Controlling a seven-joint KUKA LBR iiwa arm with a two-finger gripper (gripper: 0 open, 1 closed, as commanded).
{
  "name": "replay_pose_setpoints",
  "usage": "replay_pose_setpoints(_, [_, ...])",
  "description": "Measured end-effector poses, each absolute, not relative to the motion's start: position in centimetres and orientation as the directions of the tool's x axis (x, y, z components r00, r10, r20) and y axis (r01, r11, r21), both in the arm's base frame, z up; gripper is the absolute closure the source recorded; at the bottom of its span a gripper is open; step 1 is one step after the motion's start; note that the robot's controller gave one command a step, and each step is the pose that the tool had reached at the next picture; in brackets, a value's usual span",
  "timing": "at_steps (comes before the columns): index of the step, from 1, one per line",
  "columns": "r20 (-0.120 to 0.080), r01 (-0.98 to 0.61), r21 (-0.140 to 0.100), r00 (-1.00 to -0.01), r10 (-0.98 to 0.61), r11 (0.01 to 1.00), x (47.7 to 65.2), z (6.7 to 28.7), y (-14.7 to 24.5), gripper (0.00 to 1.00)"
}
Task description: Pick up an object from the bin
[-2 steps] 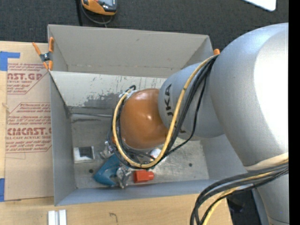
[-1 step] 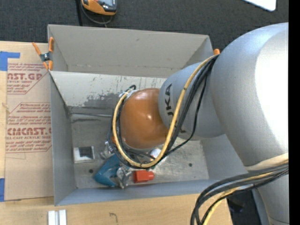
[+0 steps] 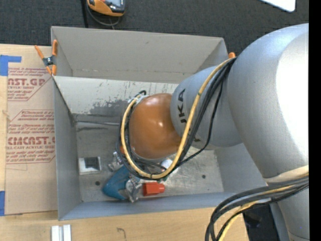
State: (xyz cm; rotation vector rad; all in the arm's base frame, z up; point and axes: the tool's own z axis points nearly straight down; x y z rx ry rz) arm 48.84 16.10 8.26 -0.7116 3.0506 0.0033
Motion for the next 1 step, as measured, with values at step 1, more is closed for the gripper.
replay_pose_setpoints(1, [0.002, -0.442, 0.001, -0.897, -0.442, 0.897, 48.64, 9.05, 16.03, 1.0])
